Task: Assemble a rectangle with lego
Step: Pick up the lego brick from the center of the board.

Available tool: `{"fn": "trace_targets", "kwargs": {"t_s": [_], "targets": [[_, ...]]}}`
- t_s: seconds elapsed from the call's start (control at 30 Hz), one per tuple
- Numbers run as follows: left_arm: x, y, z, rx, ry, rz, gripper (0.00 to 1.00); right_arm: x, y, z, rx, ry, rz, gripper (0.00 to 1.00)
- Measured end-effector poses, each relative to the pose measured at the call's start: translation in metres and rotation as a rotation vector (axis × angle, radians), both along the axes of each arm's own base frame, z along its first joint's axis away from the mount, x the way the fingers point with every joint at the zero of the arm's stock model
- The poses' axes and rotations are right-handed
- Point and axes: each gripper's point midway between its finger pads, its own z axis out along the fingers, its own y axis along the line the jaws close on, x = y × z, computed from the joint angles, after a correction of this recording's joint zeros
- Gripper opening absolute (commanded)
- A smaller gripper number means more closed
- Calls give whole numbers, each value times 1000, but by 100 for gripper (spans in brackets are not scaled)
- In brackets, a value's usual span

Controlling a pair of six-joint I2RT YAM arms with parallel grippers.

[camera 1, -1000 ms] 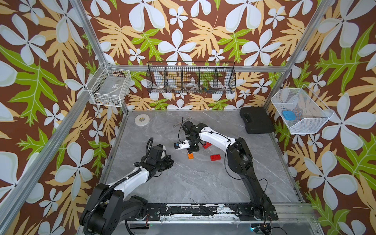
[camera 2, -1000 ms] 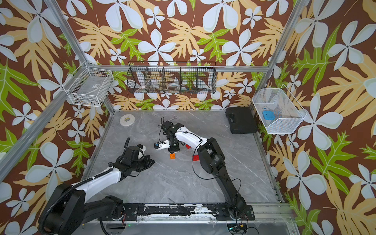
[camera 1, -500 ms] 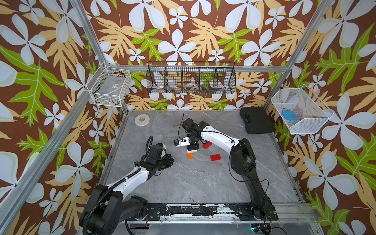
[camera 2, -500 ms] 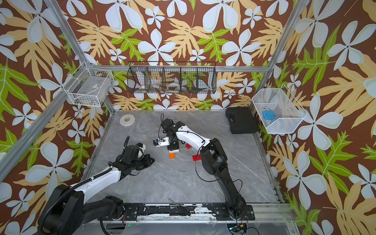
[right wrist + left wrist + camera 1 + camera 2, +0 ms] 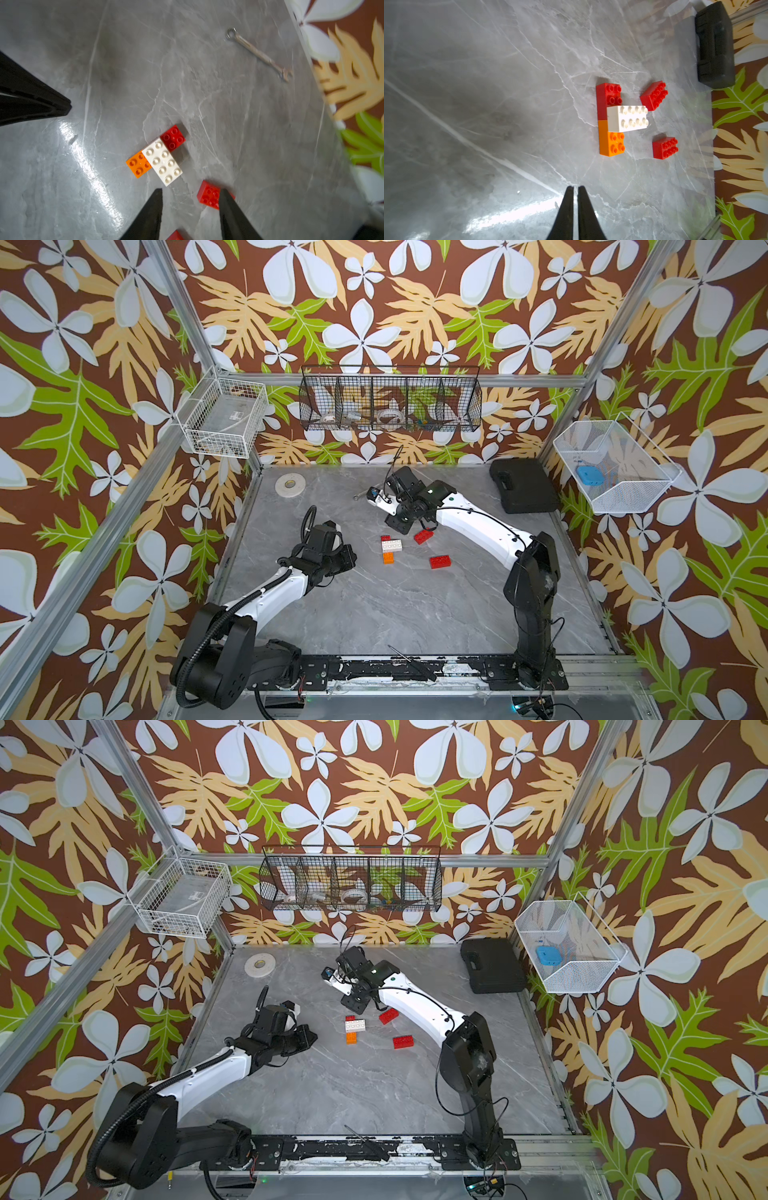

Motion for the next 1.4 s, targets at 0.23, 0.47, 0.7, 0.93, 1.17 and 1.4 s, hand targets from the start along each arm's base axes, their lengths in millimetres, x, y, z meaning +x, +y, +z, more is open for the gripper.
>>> {"fn": "trace_targets", "kwargs": {"t_s": [0.23, 0.47, 0.7, 0.93, 1.17, 1.4], "targets": [[10, -13, -11, 45, 22, -36, 7, -41, -83, -24, 42, 58, -424, 61], [7, -29, -18, 39, 27, -68, 7, -57, -158, -69, 46, 140, -750, 66], [-2, -27, -21, 32, 20, -57, 7, -61, -151, -100, 91, 223, -808, 69], [-7, -24, -23, 32, 18, -59, 7, -58, -142, -122, 99, 278, -821, 76], [-10, -24, -26, 33, 19, -61, 7, -55, -139, -129, 102, 282, -829, 77], [-12, -23, -28, 35, 24, -62, 7, -55, -135, -136, 110, 295, -840, 75]]}}
